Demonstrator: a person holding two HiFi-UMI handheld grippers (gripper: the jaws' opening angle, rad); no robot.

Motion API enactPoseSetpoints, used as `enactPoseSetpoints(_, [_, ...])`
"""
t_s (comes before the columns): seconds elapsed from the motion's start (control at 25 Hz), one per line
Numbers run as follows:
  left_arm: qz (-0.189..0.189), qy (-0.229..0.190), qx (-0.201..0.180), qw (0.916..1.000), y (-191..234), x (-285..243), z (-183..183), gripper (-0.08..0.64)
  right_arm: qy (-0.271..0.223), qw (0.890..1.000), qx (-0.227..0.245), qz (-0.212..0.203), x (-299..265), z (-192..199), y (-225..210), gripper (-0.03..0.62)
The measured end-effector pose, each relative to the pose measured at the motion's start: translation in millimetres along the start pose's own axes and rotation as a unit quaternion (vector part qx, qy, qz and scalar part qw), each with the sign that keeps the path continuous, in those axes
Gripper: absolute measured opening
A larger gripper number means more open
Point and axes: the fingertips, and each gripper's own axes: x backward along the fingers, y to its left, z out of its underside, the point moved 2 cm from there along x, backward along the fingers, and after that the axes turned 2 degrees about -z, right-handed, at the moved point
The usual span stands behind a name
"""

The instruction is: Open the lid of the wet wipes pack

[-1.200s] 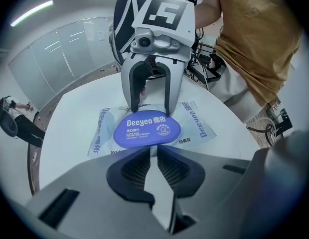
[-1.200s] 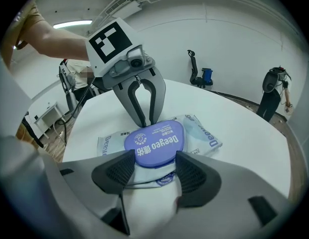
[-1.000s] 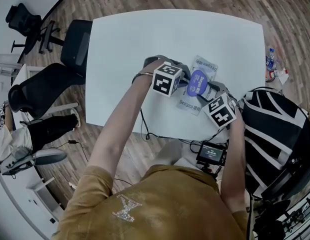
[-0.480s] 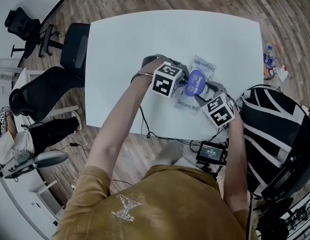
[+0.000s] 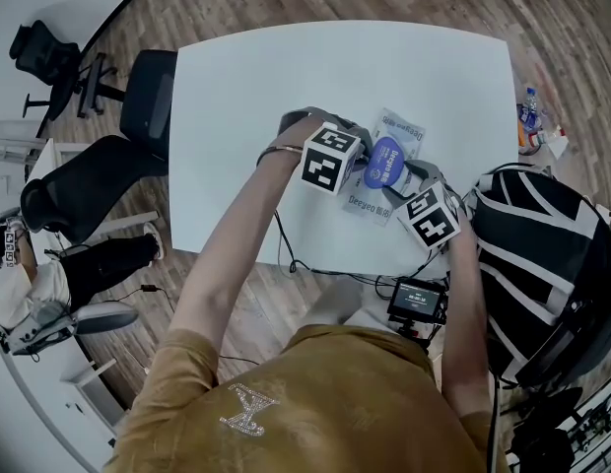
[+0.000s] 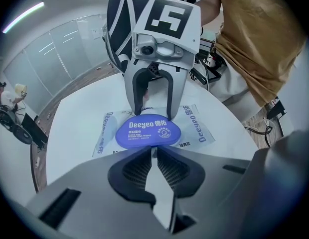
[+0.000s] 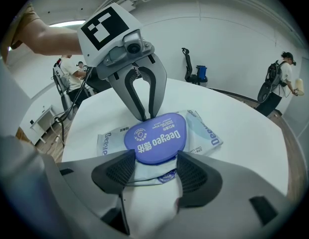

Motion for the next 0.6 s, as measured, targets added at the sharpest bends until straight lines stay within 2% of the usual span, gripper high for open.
enactPoseSetpoints(0.6, [-0.002, 0.019, -0.003, 0.9998, -1.3, 3.0, -5.8, 0.042, 0.002, 1.000, -0.001, 0.002, 0.3, 2.2, 2.1, 0.253])
